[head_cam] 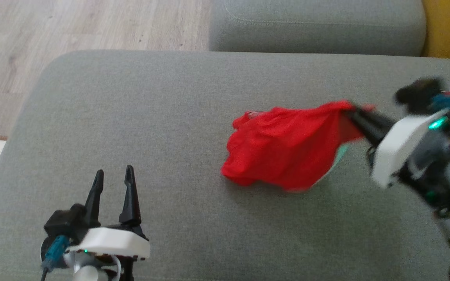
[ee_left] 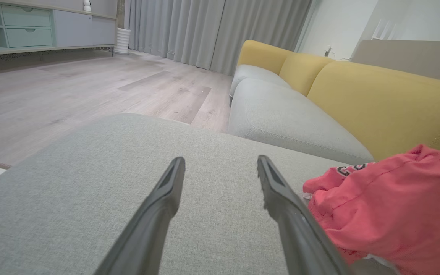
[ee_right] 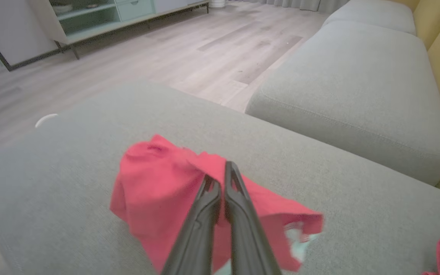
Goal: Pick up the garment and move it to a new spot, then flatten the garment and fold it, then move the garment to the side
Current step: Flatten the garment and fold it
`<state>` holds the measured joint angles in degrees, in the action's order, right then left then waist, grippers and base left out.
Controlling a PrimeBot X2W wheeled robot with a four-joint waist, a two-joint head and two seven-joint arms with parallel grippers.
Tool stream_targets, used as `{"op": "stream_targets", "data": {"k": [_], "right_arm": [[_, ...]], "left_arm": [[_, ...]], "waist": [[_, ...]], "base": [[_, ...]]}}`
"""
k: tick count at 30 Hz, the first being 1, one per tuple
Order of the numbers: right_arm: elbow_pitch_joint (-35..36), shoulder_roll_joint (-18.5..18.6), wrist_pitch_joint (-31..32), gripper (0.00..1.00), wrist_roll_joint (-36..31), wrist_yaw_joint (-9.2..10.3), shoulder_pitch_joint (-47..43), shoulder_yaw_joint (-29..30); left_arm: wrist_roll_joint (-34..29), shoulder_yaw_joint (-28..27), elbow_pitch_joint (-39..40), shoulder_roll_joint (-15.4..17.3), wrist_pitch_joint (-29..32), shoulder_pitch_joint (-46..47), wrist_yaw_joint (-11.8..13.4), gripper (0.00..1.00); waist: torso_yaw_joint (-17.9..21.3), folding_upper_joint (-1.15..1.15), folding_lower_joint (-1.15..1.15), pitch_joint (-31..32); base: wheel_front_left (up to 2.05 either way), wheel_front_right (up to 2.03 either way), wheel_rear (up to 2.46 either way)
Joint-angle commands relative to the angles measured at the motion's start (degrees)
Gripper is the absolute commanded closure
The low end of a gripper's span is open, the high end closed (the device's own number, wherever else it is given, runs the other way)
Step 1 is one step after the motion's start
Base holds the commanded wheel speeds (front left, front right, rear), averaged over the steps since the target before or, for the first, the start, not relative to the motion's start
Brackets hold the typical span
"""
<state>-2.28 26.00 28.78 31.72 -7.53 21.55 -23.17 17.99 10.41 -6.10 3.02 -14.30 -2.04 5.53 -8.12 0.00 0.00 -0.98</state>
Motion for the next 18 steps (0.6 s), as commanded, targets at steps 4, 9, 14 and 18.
{"op": "stream_targets", "data": {"k": [4, 9, 14, 18], "right_arm": [[11.78, 3.78, 12.12, 1.00, 10.13, 0.04, 0.27, 8.74], [11.03, 5.90, 22.29, 1.00, 13.55, 0.04, -1.25, 15.84], [0.28, 6.96, 25.70, 1.00, 10.19, 0.04, 4.00, 22.22], [-12.65, 5.91, 23.63, 1.00, 6.61, 0.04, 11.23, 25.52]], "left_arm": [[0.63, -1.15, 2.08, -0.13, -0.70, 2.95, 0.55, 0.00], [0.95, -0.21, 2.02, -0.13, -0.70, 4.24, 0.61, 0.00], [1.55, 2.12, 2.17, -0.13, -0.70, 6.66, 1.19, 0.00], [2.05, 4.07, 2.22, -0.13, -0.70, 9.01, 1.70, 0.00]], "waist": [[-0.47, 0.00, 0.00, -1.87], [-1.94, 0.00, 0.00, -4.37], [-5.18, 0.00, 0.00, -9.20], [-8.02, 0.00, 0.00, -13.15]], "base": [[0.00, 0.00, 0.00], [0.00, 0.00, 0.00], [0.00, 0.00, 0.00], [0.00, 0.00, 0.00]]}}
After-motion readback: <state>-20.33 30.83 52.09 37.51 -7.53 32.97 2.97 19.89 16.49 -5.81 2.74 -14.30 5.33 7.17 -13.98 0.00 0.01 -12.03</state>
